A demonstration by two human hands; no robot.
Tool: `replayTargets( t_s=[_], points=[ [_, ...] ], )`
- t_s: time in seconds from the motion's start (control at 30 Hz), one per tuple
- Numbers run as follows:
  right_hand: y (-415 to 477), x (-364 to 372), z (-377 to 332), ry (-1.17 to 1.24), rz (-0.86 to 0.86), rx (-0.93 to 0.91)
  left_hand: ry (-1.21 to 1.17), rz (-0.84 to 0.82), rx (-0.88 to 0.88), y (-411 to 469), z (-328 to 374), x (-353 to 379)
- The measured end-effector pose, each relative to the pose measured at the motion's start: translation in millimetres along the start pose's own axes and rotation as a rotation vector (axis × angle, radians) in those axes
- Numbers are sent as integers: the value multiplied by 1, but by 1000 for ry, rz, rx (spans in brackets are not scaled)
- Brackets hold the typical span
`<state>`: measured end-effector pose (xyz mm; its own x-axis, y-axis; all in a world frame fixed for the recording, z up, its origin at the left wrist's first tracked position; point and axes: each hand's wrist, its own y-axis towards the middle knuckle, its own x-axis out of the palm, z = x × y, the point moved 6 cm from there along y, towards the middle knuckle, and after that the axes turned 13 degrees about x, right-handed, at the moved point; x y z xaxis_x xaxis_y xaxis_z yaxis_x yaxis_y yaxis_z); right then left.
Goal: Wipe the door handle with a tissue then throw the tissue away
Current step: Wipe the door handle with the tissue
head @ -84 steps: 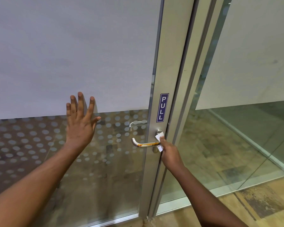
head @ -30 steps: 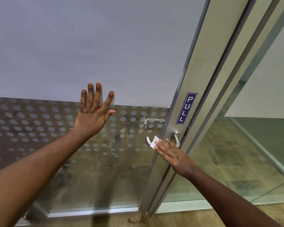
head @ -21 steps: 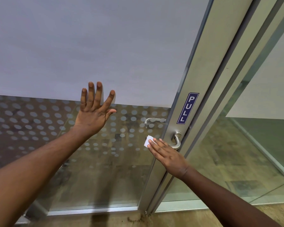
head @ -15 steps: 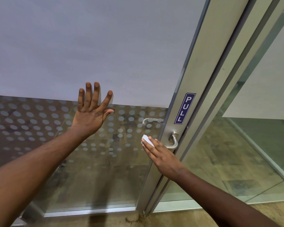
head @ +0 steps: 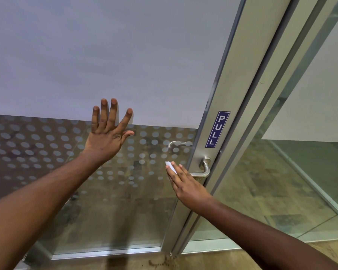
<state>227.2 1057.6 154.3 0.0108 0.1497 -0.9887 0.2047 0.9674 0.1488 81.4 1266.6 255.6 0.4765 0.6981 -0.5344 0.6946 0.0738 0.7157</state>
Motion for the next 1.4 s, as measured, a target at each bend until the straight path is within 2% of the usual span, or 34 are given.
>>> replayTargets(
  t_s=[0.1,0.2,0.33,0.43,0.53,0.63,0.8,1.0,1.4],
  points=[
    [-5,3,6,-94,69,-106,5,-1,2,0,0,-1],
    [-9,-5,11,-84,186,-178,17,-7,5,0,1,-2],
    [-10,-2,23,-31,64,-135,-27,-30,-1,0,0,-1],
    [-12,-8,28,-67,155,-141,-17,-18,0,1,1,-2],
    [-20,-13,25,-227,332,-316,-7,-7,6,2,1,-5],
    [-23,-4,34,-253,331,-441,0,-15,1,2,1,-6],
    [-24,-5,48,-195,384,-485,19,-24,-4,1,1,-5],
    [-32,-5,66,-134,432,-465,4,-22,-3,3,2,-7],
    [-41,2,92,110,485,-191,-2,-74,-10,5,3,-4]
  ],
)
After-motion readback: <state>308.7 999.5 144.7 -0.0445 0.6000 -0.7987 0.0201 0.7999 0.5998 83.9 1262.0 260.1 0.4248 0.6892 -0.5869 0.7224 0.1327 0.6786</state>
